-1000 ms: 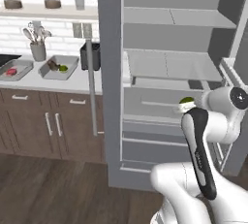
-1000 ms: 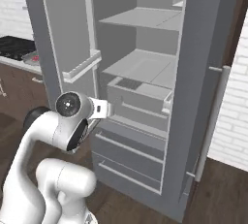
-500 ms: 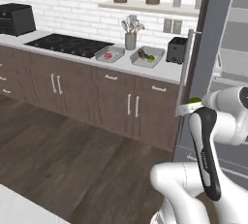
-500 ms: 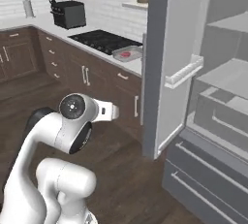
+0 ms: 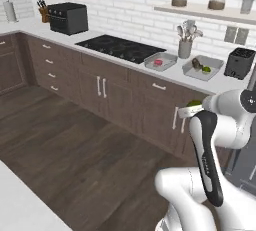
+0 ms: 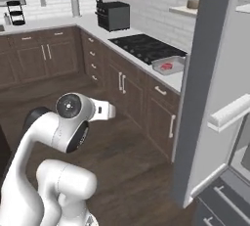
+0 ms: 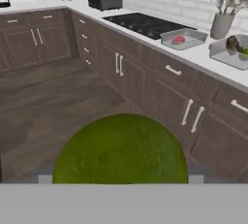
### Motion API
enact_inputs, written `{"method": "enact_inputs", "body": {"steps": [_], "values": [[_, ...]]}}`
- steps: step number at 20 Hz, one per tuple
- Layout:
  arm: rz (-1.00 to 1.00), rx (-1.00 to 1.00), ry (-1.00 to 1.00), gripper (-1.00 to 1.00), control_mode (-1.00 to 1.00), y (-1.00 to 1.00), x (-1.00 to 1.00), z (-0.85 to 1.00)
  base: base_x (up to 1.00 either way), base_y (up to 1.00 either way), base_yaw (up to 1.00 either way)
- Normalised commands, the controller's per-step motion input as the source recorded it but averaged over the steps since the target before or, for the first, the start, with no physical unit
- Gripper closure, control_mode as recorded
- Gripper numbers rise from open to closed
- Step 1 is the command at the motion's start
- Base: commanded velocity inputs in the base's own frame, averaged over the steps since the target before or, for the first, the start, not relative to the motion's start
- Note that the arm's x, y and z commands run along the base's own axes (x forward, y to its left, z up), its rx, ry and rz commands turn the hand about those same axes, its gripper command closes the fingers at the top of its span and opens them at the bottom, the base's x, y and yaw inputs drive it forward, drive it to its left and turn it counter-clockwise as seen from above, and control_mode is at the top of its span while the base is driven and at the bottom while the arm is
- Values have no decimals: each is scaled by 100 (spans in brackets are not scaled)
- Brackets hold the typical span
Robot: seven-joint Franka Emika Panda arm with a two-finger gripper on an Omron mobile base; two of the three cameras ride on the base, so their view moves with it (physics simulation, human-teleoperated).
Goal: Place one lime and one steak in each tupperware on the nearby counter, to pack two identical lunches.
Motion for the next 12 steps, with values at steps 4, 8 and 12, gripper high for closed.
{"method": "enact_inputs", "body": {"steps": [4, 8, 12], "values": [[0, 0, 0, 100, 100, 0, 0, 0, 100, 0, 2], [0, 0, 0, 100, 100, 0, 0, 0, 100, 14, 2], [0, 0, 0, 100, 100, 0, 0, 0, 100, 14, -9]]}}
